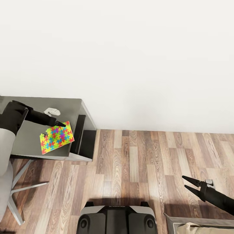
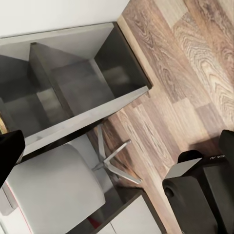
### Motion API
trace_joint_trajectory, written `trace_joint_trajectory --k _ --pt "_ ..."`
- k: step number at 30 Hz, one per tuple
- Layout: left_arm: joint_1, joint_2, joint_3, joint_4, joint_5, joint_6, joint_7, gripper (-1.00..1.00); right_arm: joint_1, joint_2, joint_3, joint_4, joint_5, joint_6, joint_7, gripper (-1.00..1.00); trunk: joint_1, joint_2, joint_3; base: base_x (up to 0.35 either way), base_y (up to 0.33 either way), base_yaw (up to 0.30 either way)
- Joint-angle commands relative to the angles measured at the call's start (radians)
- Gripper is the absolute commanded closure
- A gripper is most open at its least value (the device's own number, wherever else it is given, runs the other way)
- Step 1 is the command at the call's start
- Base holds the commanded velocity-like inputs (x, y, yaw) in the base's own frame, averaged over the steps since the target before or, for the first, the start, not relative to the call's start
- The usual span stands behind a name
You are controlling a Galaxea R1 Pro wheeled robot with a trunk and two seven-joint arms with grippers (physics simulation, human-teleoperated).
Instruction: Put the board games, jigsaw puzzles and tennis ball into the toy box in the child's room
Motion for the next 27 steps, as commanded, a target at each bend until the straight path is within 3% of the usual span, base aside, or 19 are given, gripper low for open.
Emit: trace_joint_trajectory --k 1,27 --pt "0.000 0.000 -0.001 -0.001 -0.006 0.009 -0.008 -1.00 0.000 0.000 -0.001 0.000 0.001 0.005 0.003 -1.00 0.001 -0.002 -0.001 0.000 0.067 0.000" --pt "0.000 0.001 -0.001 -0.001 -0.008 0.008 -0.007 -1.00 -0.001 0.001 -0.001 0.000 0.001 0.005 0.003 -1.00 0.001 -0.002 0.000 0.000 0.035 0.000"
